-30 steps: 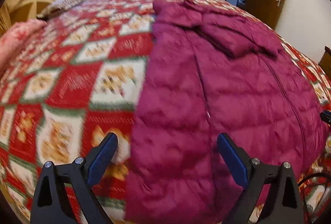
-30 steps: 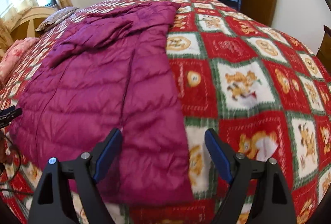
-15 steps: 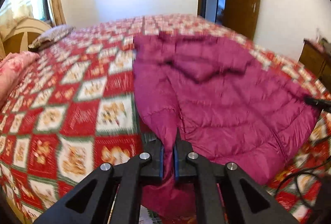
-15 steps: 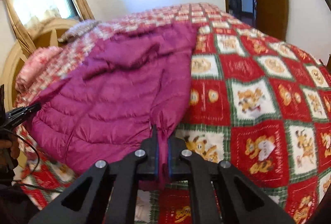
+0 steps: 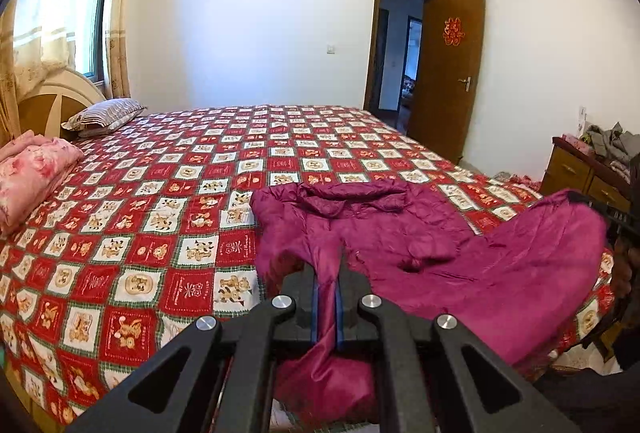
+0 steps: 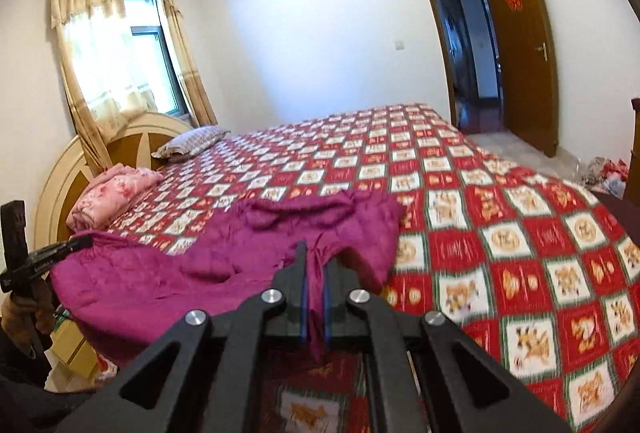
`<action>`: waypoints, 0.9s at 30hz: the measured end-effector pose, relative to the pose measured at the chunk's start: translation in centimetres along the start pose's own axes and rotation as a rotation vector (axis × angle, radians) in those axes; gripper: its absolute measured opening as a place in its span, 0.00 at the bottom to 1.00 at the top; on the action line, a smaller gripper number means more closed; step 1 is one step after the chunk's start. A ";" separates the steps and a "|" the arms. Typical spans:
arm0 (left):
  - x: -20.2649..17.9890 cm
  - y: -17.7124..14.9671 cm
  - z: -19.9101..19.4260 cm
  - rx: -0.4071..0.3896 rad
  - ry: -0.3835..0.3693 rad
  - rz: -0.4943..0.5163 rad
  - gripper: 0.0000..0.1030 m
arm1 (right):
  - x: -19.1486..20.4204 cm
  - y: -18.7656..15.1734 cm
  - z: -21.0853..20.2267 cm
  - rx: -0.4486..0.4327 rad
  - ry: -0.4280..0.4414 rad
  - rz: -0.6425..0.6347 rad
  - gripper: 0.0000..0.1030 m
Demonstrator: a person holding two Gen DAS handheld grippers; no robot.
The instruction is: Fold large clothes
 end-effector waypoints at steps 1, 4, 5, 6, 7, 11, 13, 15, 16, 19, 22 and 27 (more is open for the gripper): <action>0.6 -0.1 1.9 0.026 0.014 0.002 0.05 | -0.4 0.4 1.5 0.005 -0.007 0.005 0.06; 2.7 0.2 7.3 0.077 0.020 -0.023 0.05 | -1.8 1.4 5.5 0.027 -0.028 0.033 0.06; 3.4 0.5 9.0 0.086 0.019 -0.026 0.05 | -2.2 1.9 7.0 0.029 -0.048 0.038 0.06; 4.1 0.9 10.9 0.094 0.020 -0.028 0.05 | -2.7 2.6 9.0 0.036 -0.063 0.053 0.06; 4.6 1.3 12.3 0.094 0.020 -0.031 0.05 | -3.0 3.3 10.5 0.040 -0.072 0.068 0.06; 5.5 3.2 17.9 0.085 0.062 0.012 0.07 | -4.1 5.4 15.8 0.049 -0.133 0.083 0.06; 5.8 3.9 20.2 0.087 0.097 0.031 0.09 | -4.7 6.2 18.4 0.052 -0.162 0.094 0.06; 6.3 4.3 22.5 0.110 0.115 0.019 0.11 | -5.4 6.5 20.0 0.055 -0.175 0.115 0.06; 6.8 4.3 23.7 0.126 0.139 0.009 0.18 | -6.0 6.8 21.4 0.061 -0.192 0.125 0.06; 8.1 4.8 25.3 0.135 0.224 -0.025 0.50 | -7.2 6.8 24.0 0.080 -0.232 0.150 0.06; 9.8 5.7 24.5 0.085 0.334 -0.068 0.82 | -7.7 6.4 25.9 0.114 -0.264 0.140 0.06; 11.8 6.0 24.4 0.081 0.437 -0.135 0.86 | -8.6 6.8 27.8 0.104 -0.317 0.173 0.34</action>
Point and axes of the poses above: each gripper's, at about its wrist camera, not at the fingertips, and z roughly the way its jaws point, x to its left, y to its top, the point moved 2 cm from there along z, roughly the way its jaws point, and after that the axes turned 11 degrees about z, right-handed, at the moved point
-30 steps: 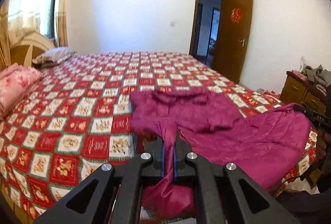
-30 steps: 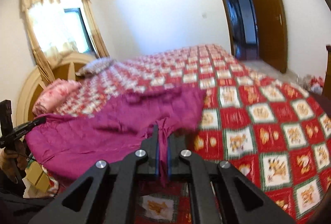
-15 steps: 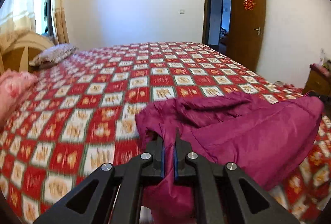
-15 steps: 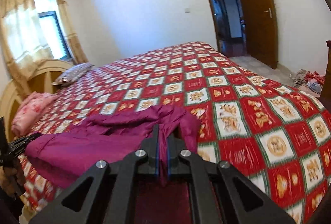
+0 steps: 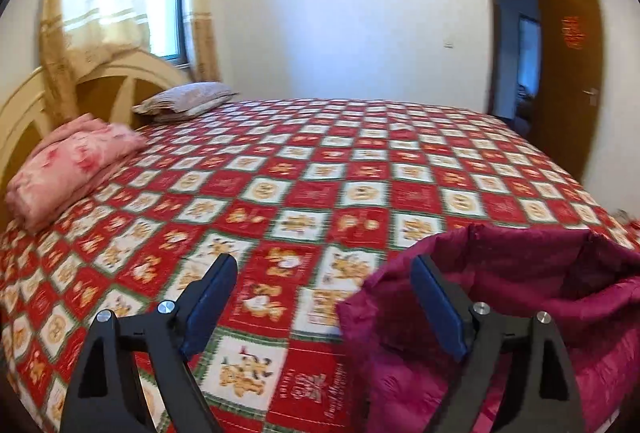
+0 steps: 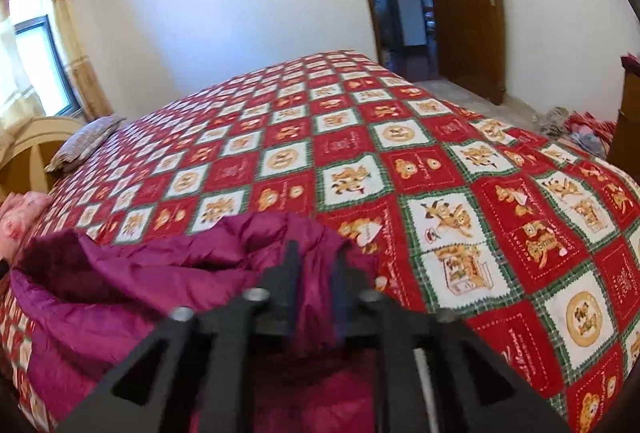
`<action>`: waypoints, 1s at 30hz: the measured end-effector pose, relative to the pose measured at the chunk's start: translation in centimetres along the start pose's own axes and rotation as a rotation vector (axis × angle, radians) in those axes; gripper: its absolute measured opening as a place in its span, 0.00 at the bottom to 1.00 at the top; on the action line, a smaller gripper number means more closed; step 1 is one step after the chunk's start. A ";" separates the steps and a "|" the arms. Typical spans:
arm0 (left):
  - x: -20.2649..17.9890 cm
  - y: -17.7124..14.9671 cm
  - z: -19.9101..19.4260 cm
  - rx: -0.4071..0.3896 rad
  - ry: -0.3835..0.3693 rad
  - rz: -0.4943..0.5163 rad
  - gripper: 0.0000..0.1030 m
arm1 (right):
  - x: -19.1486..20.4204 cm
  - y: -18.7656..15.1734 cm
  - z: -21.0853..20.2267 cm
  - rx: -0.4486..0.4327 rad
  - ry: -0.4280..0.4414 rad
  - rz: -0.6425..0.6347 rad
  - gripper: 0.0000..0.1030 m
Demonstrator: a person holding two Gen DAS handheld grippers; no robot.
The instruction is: Fold large clothes
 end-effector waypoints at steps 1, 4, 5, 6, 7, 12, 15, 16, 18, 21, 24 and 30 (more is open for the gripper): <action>0.1 0.0 0.0 -0.003 0.027 -0.007 0.86 | 0.0 0.3 0.1 -0.010 -0.004 0.016 0.53; 0.0 0.1 -0.6 -0.024 0.068 -0.034 0.86 | 0.7 1.0 -0.9 -0.107 -0.035 0.037 0.72; -0.4 0.2 -0.9 -0.037 0.061 -0.038 0.86 | 1.1 1.1 -0.9 -0.110 -0.033 0.030 0.72; -0.9 0.3 -1.1 -0.045 0.050 -0.035 0.86 | 2.0 0.9 -1.1 -0.104 -0.021 0.010 0.72; -1.6 0.4 -1.3 -0.050 0.040 -0.021 0.86 | 3.1 0.5 -1.1 -0.092 -0.009 -0.021 0.72; -6.7 0.6 -2.2 -0.070 -0.007 0.064 0.86 | 8.9 -3.2 -1.6 -0.054 0.053 -0.162 0.72; -9.7 0.6 -1.4 -0.065 -0.018 0.131 0.86 | 12.4 -6.1 -0.9 -0.031 0.091 -0.268 0.72; -10.5 0.6 -0.8 -0.060 -0.014 0.147 0.86 | 13.0 -6.5 -0.3 -0.032 0.088 -0.292 0.72; -11.3 0.6 0.4 -0.051 -0.009 0.163 0.86 | 13.9 -6.7 1.5 -0.043 0.060 -0.327 0.72; -11.8 0.5 3.4 0.005 0.015 0.175 0.86 | 13.5 -6.1 4.0 0.003 0.032 -0.299 0.71; -10.9 0.0 6.5 0.076 0.026 0.127 0.86 | 13.0 -5.9 5.6 0.026 0.011 -0.279 0.71; -10.5 -2.3 10.9 0.195 -0.016 0.048 0.86 | 12.0 -7.0 8.0 0.115 0.072 -0.245 0.71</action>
Point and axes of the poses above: each gripper's, at about its wrist camera, not at the fingertips, and z roughly the way its jaws point, x to its left, y to its top, the point moved 2 cm from there along z, roughly the way its jaws point, and after that the axes turned 11 degrees about z, right-handed, at the moved point
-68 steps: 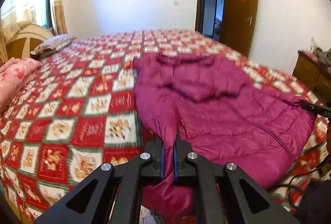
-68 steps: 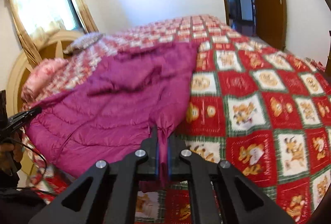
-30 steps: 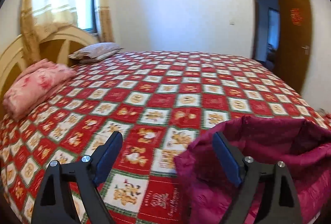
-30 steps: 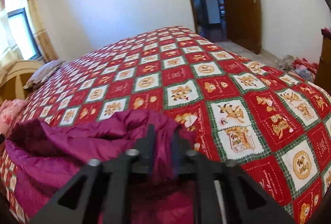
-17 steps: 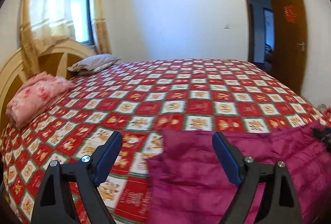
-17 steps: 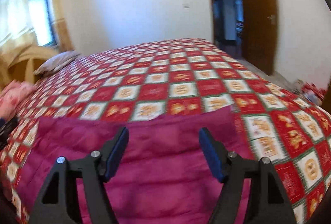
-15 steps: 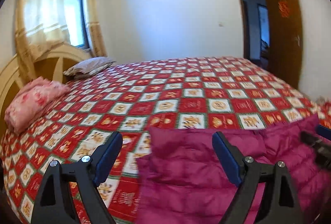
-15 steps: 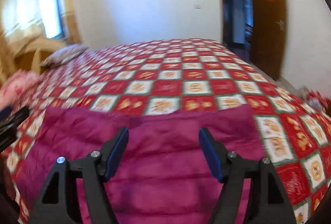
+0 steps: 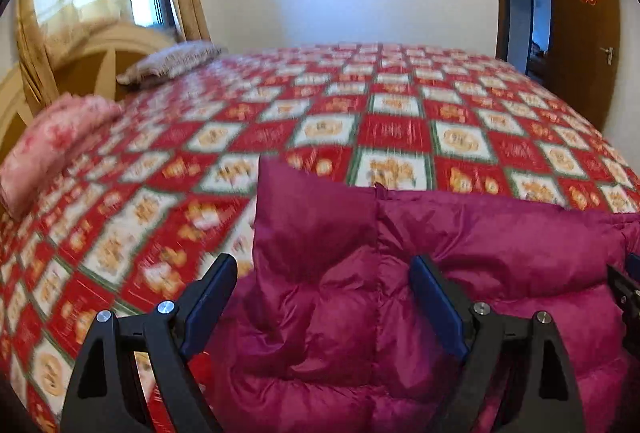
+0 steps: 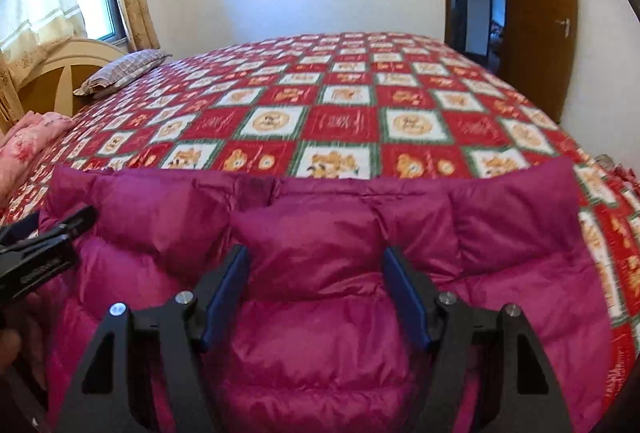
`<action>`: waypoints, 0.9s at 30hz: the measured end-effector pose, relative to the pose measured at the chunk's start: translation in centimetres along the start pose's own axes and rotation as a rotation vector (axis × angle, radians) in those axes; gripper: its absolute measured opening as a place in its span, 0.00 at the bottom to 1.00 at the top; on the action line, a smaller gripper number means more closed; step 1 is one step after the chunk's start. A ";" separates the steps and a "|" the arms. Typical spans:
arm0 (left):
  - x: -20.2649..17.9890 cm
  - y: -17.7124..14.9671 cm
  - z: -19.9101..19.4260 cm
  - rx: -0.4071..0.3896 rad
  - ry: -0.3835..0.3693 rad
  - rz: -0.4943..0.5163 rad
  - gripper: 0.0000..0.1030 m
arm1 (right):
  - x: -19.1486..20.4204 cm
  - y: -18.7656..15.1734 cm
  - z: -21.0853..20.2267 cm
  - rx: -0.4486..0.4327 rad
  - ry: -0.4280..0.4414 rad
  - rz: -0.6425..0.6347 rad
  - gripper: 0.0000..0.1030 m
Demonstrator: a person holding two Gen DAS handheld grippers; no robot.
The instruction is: Fold large clothes
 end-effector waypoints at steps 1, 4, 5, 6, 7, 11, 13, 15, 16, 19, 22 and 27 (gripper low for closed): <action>-0.1 -0.4 0.6 0.013 -0.002 -0.008 0.86 | 0.0 -0.1 0.2 -0.001 0.003 0.003 0.71; -0.4 -0.7 1.2 0.022 -0.004 -0.015 0.86 | 0.3 -0.3 0.5 -0.001 0.003 -0.002 0.71; -0.5 -0.8 1.4 0.029 -0.006 -0.014 0.86 | 0.3 -0.3 0.6 0.000 0.002 -0.005 0.71; -0.6 -0.8 1.6 0.034 -0.008 -0.014 0.86 | 0.3 -0.2 0.8 0.003 0.001 -0.006 0.71; -0.6 -0.8 1.8 0.039 -0.012 -0.015 0.86 | 0.3 -0.2 1.0 0.009 0.001 -0.006 0.71; -0.2 -1.1 2.5 0.061 -0.036 -0.042 0.88 | 0.3 -0.3 1.7 0.034 -0.006 -0.003 0.71; 0.0 -1.1 2.7 0.072 -0.043 -0.049 0.89 | 0.4 -0.4 2.1 0.051 -0.017 -0.012 0.72; 0.0 -1.2 2.9 0.078 -0.046 -0.052 0.89 | 0.5 -0.4 2.4 0.060 -0.025 -0.017 0.72; 0.0 -1.2 2.9 0.081 -0.044 -0.051 0.90 | 0.4 -0.4 2.5 0.063 -0.027 -0.017 0.73; -0.2 -1.3 3.1 0.090 -0.035 -0.043 0.90 | 0.4 -0.5 2.8 0.073 -0.036 -0.021 0.73; -0.5 -1.2 3.2 0.101 -0.010 -0.026 0.91 | 0.6 -0.6 3.1 0.081 -0.049 -0.027 0.74; -0.8 -1.2 3.3 0.110 0.018 -0.005 0.93 | 0.7 -0.7 3.4 0.090 -0.064 -0.037 0.75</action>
Point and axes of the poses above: each gripper's, at about its wrist camera, not at the fingertips, and z roughly the way its jaws point, x to its left, y to its top, the point moved 2 cm from there along z, roughly the way its jaws point, and after that the axes turned 11 degrees about z, right-handed, at the moved point
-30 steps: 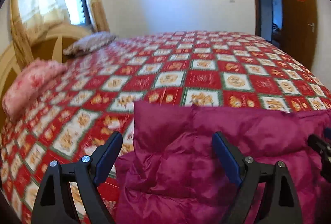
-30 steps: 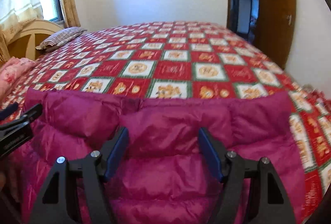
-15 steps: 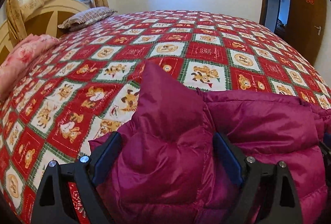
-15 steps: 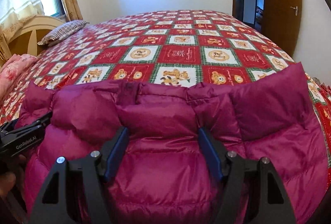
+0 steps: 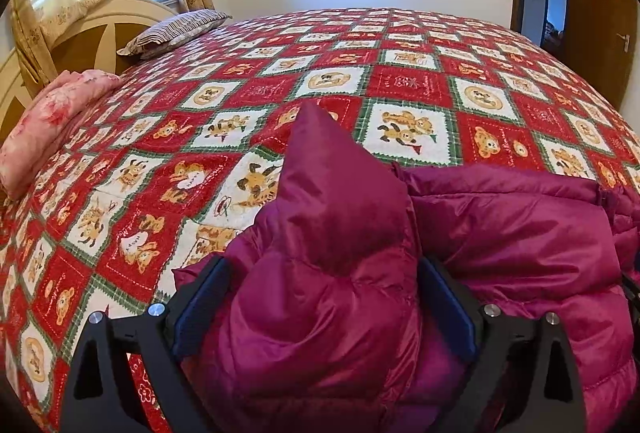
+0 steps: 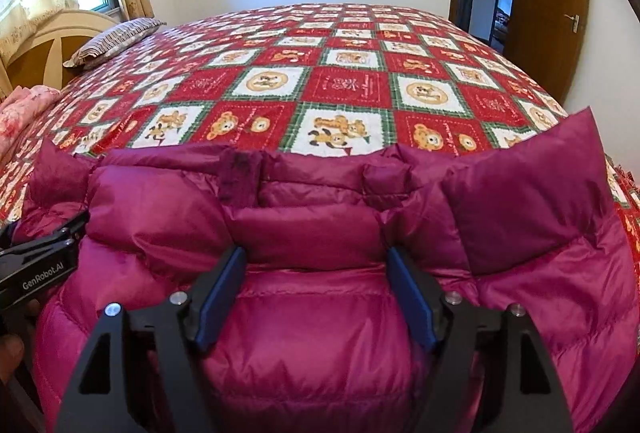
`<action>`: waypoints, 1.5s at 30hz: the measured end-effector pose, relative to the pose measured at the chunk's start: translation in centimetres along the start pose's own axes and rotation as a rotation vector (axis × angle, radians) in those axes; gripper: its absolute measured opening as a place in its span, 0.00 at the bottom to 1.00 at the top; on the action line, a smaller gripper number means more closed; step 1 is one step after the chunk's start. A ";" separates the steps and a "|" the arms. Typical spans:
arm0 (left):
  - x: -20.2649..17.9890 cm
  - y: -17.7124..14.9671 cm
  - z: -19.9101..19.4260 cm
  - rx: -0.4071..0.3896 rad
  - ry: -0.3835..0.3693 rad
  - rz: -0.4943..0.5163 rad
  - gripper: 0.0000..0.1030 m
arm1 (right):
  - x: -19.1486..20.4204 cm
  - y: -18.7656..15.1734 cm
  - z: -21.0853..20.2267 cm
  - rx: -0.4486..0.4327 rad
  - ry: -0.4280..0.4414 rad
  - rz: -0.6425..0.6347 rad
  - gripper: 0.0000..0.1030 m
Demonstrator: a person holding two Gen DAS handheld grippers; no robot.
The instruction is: Fold large clothes
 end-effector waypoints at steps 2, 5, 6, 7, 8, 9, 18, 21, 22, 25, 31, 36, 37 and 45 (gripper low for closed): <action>0.0 0.0 0.0 0.002 0.000 0.000 0.93 | 0.1 0.0 0.1 0.002 -0.005 -0.004 0.75; 0.0 0.0 0.1 0.003 0.005 0.003 0.93 | 0.1 -0.1 0.2 0.003 -0.010 -0.008 0.76; -0.1 0.0 0.1 0.003 0.007 0.004 0.93 | 0.1 -0.1 0.2 0.003 -0.011 -0.009 0.76; -0.1 0.0 0.1 0.004 0.008 0.006 0.93 | 0.1 -0.1 0.2 0.003 -0.011 -0.008 0.76; -0.1 0.0 0.1 0.006 0.010 0.008 0.93 | 0.1 0.0 0.2 0.003 -0.010 -0.007 0.76; -0.1 0.0 0.2 0.008 0.012 0.010 0.93 | 0.2 -0.1 0.2 0.003 -0.010 -0.007 0.76; -0.3 0.0 0.2 0.012 0.027 0.014 0.94 | 0.1 -0.1 0.3 0.002 -0.012 -0.009 0.76; -0.3 0.0 0.2 0.012 0.027 0.015 0.94 | 0.2 -0.1 0.3 0.002 -0.013 -0.010 0.76; -0.3 0.0 0.2 0.012 0.028 0.015 0.94 | 0.1 -0.1 0.3 0.002 -0.013 -0.010 0.76; -0.4 0.0 0.2 0.012 0.028 0.015 0.94 | 0.1 -0.1 0.3 0.002 -0.011 -0.009 0.76; -0.4 0.0 0.2 0.012 0.029 0.015 0.94 | 0.1 -0.1 0.3 0.001 -0.013 -0.010 0.76; -0.5 0.0 0.2 0.012 0.032 0.018 0.94 | 0.1 -0.1 0.3 0.001 -0.015 -0.011 0.76; -0.5 0.0 0.2 0.013 0.035 0.020 0.94 | 0.1 -0.1 0.3 0.001 -0.016 -0.012 0.76; -0.3 0.2 -0.5 0.011 0.053 0.020 0.94 | 0.1 -0.1 0.3 0.002 -0.014 -0.012 0.76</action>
Point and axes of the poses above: each gripper's, at about its wrist camera, not at the fingertips, and z roughly the way its jaws point, x to its left, y to its top, the point moved 2 cm from there along z, roughly the way its jaws point, and after that the axes turned 11 degrees about z, right-handed, at the moved point
